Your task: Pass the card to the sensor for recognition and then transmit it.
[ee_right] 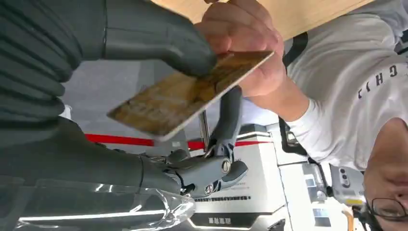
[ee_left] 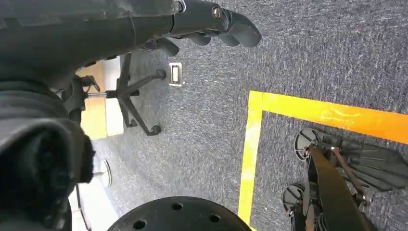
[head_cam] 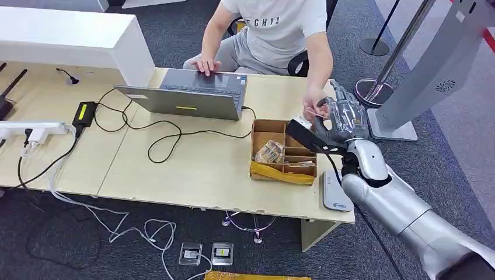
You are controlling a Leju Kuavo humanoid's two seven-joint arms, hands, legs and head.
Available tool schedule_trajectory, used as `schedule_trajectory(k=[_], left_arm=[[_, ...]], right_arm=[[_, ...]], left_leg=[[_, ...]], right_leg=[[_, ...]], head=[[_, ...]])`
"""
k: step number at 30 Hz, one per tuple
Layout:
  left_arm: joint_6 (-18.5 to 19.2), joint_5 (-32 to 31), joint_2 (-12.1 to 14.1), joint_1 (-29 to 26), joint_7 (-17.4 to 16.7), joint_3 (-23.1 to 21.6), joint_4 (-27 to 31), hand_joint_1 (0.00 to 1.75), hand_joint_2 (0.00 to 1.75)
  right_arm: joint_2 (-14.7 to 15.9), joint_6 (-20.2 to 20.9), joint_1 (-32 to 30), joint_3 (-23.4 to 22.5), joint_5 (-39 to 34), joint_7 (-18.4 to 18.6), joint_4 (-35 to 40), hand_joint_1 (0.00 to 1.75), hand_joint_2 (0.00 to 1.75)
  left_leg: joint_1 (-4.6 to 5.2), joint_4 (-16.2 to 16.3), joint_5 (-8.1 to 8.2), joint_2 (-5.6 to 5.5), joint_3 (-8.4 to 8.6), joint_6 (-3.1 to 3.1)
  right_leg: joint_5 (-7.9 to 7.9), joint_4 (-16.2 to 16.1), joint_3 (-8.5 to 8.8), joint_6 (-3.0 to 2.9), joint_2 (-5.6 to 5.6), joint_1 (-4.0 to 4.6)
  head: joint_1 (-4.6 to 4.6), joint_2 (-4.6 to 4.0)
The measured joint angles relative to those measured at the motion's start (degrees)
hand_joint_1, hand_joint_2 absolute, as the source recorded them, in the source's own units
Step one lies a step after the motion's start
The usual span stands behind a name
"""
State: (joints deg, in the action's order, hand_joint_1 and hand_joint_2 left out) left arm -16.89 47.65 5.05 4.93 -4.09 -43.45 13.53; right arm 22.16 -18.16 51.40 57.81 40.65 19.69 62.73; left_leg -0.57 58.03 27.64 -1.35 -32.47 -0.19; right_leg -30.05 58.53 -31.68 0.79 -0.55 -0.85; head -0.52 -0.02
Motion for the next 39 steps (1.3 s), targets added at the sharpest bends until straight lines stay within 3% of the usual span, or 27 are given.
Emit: schedule_trajectory(k=[24,27,31,39], left_arm=[[-0.5,1.2,0.0,0.0,0.0,-1.4,0.0,0.00,0.00],[-1.1,1.8,0.0,0.0,0.0,-1.7,0.0,0.00,0.00],[-1.4,2.6,0.0,-0.1,-1.4,-1.9,0.0,0.00,0.00],[-1.4,3.1,0.1,-0.2,-1.7,-2.8,-0.1,0.00,0.00]], right_arm=[[-0.6,-2.2,0.0,0.1,0.6,-0.6,-0.9,1.75,1.75],[-0.5,-3.3,-0.4,-0.1,0.8,2.0,-1.2,1.75,1.75],[2.7,-8.0,-4.8,-1.7,-0.3,6.1,-1.5,1.75,1.75],[8.8,-7.1,-11.5,-6.4,0.7,9.4,0.6,1.75,1.75]], left_leg=[[0.00,0.0,0.00,0.02,0.01,0.00],[0.00,0.0,0.00,0.07,0.06,0.00],[0.01,0.0,0.01,-0.02,0.04,0.01],[0.04,0.0,0.06,0.30,0.09,0.03]], right_leg=[[0.00,0.0,-0.01,0.00,0.02,0.00],[0.00,0.0,-0.07,0.00,0.08,0.00],[0.00,0.0,0.01,0.00,-0.02,-0.02],[0.04,0.0,-0.08,0.03,0.29,-0.05]], head=[[-0.02,-0.02],[-0.04,-0.02],[-0.02,-0.02],[-0.02,-0.02]])
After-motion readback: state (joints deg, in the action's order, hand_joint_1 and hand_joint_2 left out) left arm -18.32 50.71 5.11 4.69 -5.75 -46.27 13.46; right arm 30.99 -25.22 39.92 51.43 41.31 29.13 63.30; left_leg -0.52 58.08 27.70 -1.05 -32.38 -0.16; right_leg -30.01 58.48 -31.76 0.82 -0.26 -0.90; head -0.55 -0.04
